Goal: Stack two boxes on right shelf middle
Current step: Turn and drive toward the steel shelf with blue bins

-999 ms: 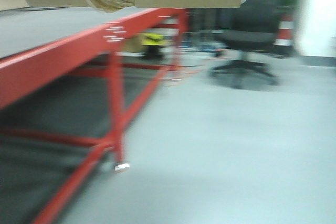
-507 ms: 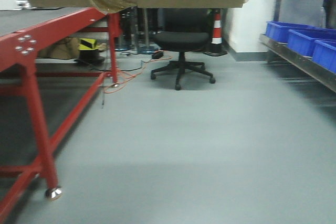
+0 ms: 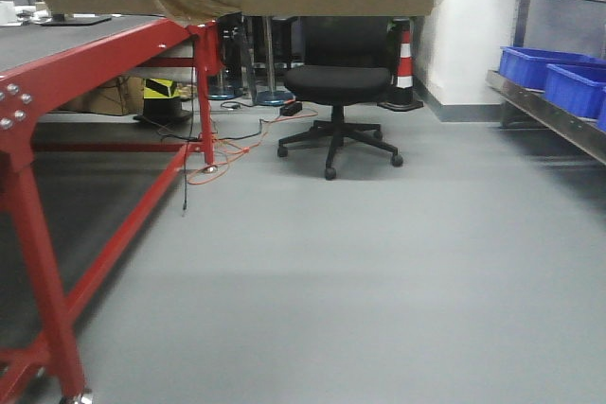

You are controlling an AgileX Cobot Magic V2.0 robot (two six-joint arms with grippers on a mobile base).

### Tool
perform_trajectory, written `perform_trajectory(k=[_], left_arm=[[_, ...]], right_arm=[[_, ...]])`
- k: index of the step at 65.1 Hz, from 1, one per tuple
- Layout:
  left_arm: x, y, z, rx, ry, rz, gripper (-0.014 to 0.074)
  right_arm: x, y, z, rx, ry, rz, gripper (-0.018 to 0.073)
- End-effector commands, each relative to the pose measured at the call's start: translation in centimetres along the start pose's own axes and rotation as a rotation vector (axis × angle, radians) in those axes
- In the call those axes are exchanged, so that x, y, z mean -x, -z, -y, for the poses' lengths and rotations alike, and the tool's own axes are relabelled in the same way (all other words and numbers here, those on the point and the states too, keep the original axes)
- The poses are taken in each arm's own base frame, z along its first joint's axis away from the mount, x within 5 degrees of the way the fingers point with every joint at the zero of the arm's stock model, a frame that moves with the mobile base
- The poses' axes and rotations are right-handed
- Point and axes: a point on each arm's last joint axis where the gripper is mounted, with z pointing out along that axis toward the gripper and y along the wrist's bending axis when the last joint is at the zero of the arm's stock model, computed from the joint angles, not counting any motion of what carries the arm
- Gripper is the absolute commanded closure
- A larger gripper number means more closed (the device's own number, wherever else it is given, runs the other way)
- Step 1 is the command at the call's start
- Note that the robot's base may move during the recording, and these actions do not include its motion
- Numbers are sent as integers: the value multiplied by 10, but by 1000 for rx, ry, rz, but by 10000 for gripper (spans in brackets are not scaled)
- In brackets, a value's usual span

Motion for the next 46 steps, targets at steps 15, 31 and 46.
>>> perform_trajectory(k=[15, 31, 46], left_arm=[[8, 8, 0, -18, 2, 64, 707], [8, 8, 0, -18, 2, 64, 707], [8, 8, 0, -18, 2, 64, 707]], right_arm=[[8, 7, 2, 8, 9, 68, 713], [8, 7, 2, 8, 9, 68, 713], [8, 7, 2, 8, 9, 68, 713]])
